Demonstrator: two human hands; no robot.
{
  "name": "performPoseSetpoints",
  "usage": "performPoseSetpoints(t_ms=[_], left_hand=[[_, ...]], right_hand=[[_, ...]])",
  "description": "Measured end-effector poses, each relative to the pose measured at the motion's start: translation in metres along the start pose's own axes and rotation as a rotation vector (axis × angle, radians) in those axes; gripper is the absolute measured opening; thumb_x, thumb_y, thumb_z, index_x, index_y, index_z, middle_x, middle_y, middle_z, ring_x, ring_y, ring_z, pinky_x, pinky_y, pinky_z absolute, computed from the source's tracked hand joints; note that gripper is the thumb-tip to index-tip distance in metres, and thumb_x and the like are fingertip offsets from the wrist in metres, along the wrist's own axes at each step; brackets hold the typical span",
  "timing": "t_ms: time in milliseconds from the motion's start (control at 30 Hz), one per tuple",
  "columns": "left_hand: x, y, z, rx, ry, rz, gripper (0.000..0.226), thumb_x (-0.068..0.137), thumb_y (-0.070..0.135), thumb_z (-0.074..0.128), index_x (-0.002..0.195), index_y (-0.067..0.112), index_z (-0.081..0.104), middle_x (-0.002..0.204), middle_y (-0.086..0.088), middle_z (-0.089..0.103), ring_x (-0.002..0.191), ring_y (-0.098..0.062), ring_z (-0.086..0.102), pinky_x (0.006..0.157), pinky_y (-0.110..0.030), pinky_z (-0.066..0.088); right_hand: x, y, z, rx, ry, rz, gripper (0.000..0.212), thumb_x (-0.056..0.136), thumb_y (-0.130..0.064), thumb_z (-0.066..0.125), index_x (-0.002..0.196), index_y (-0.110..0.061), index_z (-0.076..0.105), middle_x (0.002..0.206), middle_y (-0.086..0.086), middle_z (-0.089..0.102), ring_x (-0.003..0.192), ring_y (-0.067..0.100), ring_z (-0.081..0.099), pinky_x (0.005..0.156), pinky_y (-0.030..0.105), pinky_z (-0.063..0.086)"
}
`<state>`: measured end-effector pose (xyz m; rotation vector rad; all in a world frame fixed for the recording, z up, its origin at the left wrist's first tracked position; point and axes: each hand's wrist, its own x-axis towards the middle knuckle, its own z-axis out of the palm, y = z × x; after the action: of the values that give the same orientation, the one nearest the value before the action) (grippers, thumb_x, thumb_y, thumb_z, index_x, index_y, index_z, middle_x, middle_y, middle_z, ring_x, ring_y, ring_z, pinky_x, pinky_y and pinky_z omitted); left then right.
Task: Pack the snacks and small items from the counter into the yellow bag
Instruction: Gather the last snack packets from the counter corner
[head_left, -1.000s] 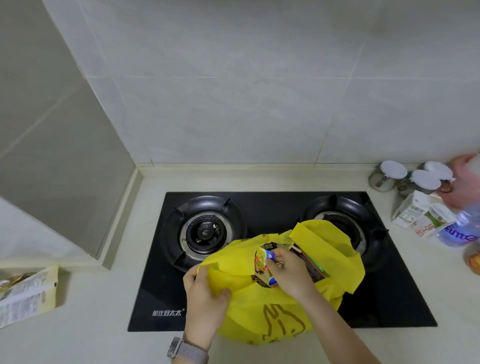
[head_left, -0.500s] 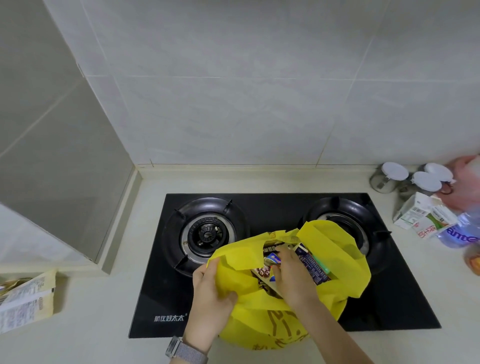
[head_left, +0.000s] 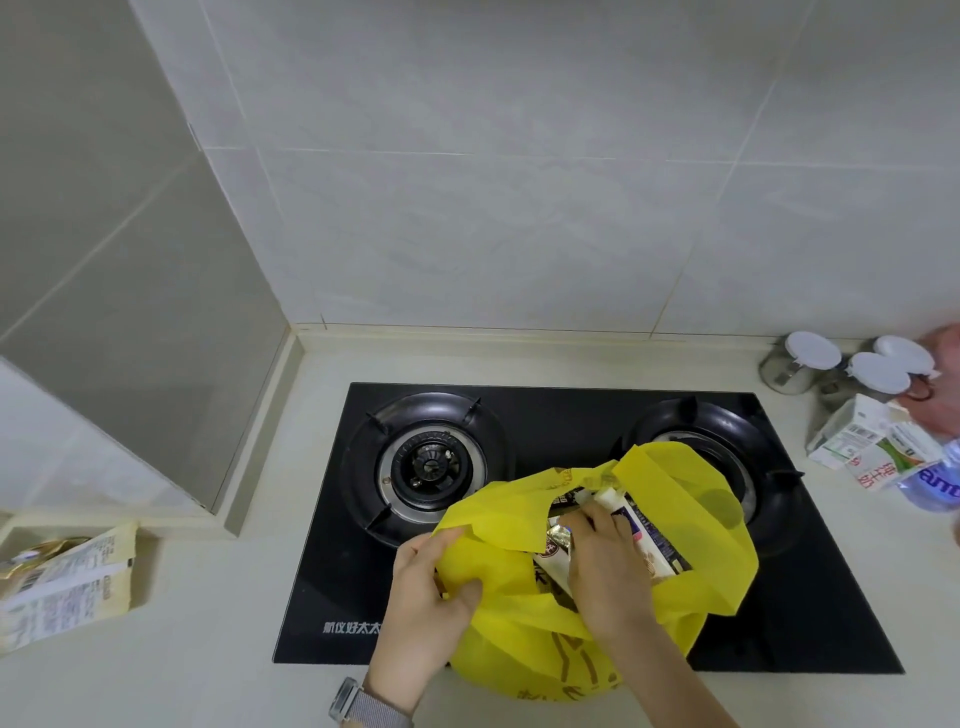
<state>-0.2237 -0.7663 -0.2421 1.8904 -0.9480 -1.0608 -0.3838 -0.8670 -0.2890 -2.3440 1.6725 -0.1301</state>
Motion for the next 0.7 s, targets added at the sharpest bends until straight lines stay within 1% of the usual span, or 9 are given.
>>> performPoseSetpoints(t_ms=[67,133,233,300,433,500,567,633,700], left_hand=[[-0.002,-0.002,-0.003,-0.026,0.034,0.015,0.043,0.083,0.006,0.062,0.109,0.039,0.054,0.116,0.007,0.042,0.098,-0.002,0.049,0.08,-0.011,0.041],[-0.004,-0.002,-0.007,-0.077,0.073,0.0,0.039,0.083,0.005,0.062,0.099,0.04,0.058,0.115,0.007,0.046,0.098,-0.005,0.054,0.081,-0.015,0.043],[-0.006,-0.003,-0.015,-0.126,0.13,-0.021,0.034,0.084,0.004,0.061,0.097,0.035,0.064,0.114,0.002,0.055,0.095,-0.013,0.063,0.076,-0.016,0.047],[-0.008,-0.004,-0.02,-0.126,0.182,-0.008,0.035,0.084,0.002,0.059,0.095,0.035,0.066,0.112,0.001,0.06,0.094,-0.013,0.064,0.074,-0.015,0.049],[-0.022,-0.01,-0.031,-0.113,0.295,-0.061,0.03,0.085,0.006,0.059,0.104,0.029,0.063,0.109,-0.009,0.062,0.084,-0.011,0.064,0.068,-0.015,0.046],[-0.031,-0.015,-0.038,-0.07,0.367,-0.059,0.03,0.084,0.006,0.059,0.103,0.029,0.062,0.106,-0.012,0.064,0.077,-0.011,0.065,0.065,-0.016,0.047],[-0.044,-0.019,-0.047,0.007,0.437,-0.066,0.029,0.085,0.006,0.059,0.106,0.026,0.061,0.108,-0.008,0.061,0.077,-0.009,0.065,0.066,-0.018,0.048],[-0.058,-0.024,-0.058,0.085,0.499,-0.086,0.03,0.086,0.008,0.058,0.112,0.021,0.061,0.112,-0.002,0.054,0.08,-0.006,0.065,0.069,-0.015,0.047],[-0.075,-0.034,-0.069,0.147,0.577,-0.113,0.031,0.086,0.011,0.059,0.115,0.022,0.06,0.114,0.002,0.05,0.08,-0.001,0.061,0.072,-0.014,0.045]], right_hand=[[-0.002,-0.002,-0.007,0.064,0.037,-0.023,0.042,0.09,-0.013,0.056,0.129,-0.027,0.05,0.14,-0.004,0.043,0.125,0.018,0.039,0.103,0.03,0.04],[-0.004,-0.005,-0.017,0.135,0.087,-0.065,0.032,0.091,-0.015,0.054,0.121,-0.026,0.053,0.126,-0.007,0.05,0.116,0.014,0.042,0.096,0.025,0.041],[-0.003,-0.01,-0.037,0.22,0.137,-0.134,0.02,0.09,-0.016,0.054,0.108,-0.024,0.057,0.11,-0.008,0.055,0.103,0.011,0.046,0.088,0.023,0.043],[-0.001,-0.014,-0.049,0.245,0.12,-0.176,0.019,0.091,-0.018,0.054,0.108,-0.023,0.058,0.109,-0.009,0.056,0.104,0.01,0.047,0.087,0.022,0.043],[0.004,-0.025,-0.064,0.262,0.074,-0.276,0.021,0.092,-0.022,0.053,0.113,-0.024,0.056,0.112,-0.01,0.057,0.109,0.01,0.049,0.084,0.017,0.039],[0.007,-0.033,-0.068,0.256,0.042,-0.332,0.022,0.092,-0.024,0.052,0.114,-0.027,0.054,0.112,-0.011,0.057,0.108,0.01,0.049,0.085,0.02,0.043],[0.009,-0.042,-0.068,0.248,0.019,-0.405,0.022,0.092,-0.025,0.052,0.114,-0.028,0.054,0.11,-0.011,0.058,0.104,0.011,0.05,0.084,0.024,0.045],[0.01,-0.053,-0.067,0.244,-0.007,-0.481,0.024,0.09,-0.025,0.053,0.114,-0.027,0.055,0.109,-0.01,0.06,0.102,0.013,0.05,0.084,0.026,0.045],[0.007,-0.066,-0.065,0.239,-0.031,-0.549,0.027,0.089,-0.026,0.055,0.115,-0.026,0.056,0.11,-0.009,0.061,0.104,0.016,0.051,0.086,0.028,0.046]])
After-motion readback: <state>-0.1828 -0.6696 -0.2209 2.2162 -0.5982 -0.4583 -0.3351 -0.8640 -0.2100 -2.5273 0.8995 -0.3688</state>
